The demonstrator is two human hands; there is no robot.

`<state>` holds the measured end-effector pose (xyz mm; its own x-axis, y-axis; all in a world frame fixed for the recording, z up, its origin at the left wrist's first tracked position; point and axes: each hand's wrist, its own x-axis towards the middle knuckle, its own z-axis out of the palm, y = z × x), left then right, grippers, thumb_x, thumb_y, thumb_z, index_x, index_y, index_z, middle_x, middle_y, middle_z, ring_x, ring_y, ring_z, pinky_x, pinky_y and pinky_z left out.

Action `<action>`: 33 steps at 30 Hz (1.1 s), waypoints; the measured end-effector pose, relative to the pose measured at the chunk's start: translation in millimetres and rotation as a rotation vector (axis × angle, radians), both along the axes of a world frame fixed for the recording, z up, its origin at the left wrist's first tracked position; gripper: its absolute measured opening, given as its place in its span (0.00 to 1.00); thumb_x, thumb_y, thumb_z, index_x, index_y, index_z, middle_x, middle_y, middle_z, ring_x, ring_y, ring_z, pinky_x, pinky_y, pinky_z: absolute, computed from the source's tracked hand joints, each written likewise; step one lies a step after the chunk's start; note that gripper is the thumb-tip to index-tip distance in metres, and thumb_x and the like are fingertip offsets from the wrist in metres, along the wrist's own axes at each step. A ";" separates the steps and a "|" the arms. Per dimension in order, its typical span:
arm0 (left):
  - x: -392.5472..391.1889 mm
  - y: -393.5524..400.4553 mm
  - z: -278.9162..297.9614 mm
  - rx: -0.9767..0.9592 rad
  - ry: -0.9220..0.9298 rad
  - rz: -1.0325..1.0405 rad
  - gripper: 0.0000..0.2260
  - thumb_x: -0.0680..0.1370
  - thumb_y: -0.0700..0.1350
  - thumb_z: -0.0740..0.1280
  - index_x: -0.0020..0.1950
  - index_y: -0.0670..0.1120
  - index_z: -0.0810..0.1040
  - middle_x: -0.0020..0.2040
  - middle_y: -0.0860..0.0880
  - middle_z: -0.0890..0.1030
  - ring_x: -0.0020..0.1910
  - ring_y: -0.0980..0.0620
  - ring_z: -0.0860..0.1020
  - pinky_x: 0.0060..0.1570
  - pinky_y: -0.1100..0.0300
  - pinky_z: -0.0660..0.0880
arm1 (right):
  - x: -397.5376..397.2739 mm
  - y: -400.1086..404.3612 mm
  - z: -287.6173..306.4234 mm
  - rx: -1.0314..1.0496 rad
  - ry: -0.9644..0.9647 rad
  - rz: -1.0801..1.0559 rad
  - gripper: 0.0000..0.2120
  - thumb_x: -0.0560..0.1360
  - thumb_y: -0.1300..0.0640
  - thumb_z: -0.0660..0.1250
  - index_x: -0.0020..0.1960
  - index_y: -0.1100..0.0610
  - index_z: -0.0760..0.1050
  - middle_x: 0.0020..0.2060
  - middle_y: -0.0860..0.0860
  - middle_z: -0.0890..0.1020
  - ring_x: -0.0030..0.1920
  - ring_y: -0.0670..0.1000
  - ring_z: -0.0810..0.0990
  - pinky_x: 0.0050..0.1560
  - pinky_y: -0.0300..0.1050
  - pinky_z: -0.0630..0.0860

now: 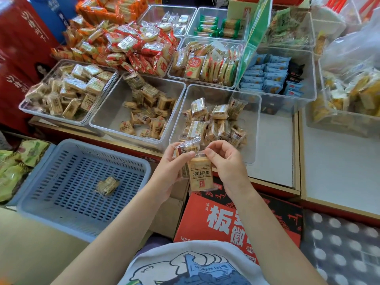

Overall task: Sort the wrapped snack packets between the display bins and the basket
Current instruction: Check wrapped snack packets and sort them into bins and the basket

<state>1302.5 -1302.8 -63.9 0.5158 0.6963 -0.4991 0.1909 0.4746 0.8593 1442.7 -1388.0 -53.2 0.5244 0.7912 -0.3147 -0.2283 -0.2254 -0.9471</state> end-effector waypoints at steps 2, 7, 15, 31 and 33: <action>5.6 3.8 -0.8 0.005 0.027 -0.012 0.15 0.78 0.52 0.73 0.63 0.54 0.75 0.51 0.48 0.87 0.56 0.43 0.84 0.58 0.39 0.79 | 3.7 2.5 -1.1 -0.007 -0.009 -0.020 0.04 0.81 0.61 0.68 0.48 0.55 0.78 0.42 0.51 0.83 0.43 0.48 0.82 0.49 0.52 0.83; 19.8 18.0 -4.2 0.014 0.080 -0.068 0.13 0.78 0.50 0.72 0.60 0.47 0.78 0.53 0.42 0.86 0.51 0.42 0.86 0.51 0.40 0.83 | 28.5 4.3 -6.9 -0.053 0.077 -0.062 0.01 0.79 0.62 0.71 0.48 0.58 0.81 0.42 0.53 0.86 0.44 0.50 0.85 0.44 0.45 0.83; 86.5 48.0 -9.4 0.015 0.105 -0.212 0.21 0.73 0.50 0.75 0.62 0.48 0.74 0.55 0.45 0.85 0.46 0.51 0.86 0.39 0.56 0.83 | 81.6 36.4 -23.8 -0.189 0.116 -0.331 0.03 0.81 0.56 0.69 0.53 0.54 0.78 0.49 0.54 0.83 0.52 0.54 0.84 0.44 0.44 0.80; 148.6 143.9 -79.1 0.964 0.580 -0.328 0.24 0.82 0.54 0.65 0.76 0.51 0.69 0.61 0.42 0.79 0.60 0.41 0.77 0.58 0.47 0.76 | 177.5 135.3 -76.3 -0.386 -0.404 -0.138 0.35 0.76 0.37 0.69 0.74 0.55 0.63 0.68 0.54 0.68 0.62 0.48 0.69 0.57 0.42 0.67; 145.1 155.4 -95.5 1.210 0.682 -0.390 0.25 0.82 0.60 0.61 0.78 0.54 0.67 0.72 0.42 0.72 0.72 0.40 0.69 0.69 0.42 0.68 | 180.7 149.9 -85.2 -0.391 -0.435 -0.100 0.37 0.76 0.39 0.70 0.77 0.55 0.61 0.71 0.56 0.65 0.68 0.51 0.68 0.63 0.44 0.67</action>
<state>1447.6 -1147.4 -159.4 0.6745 0.7356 0.0624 0.6658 -0.6427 0.3791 1623.4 -1238.1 -138.5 0.7368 0.5996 -0.3126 0.1237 -0.5740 -0.8094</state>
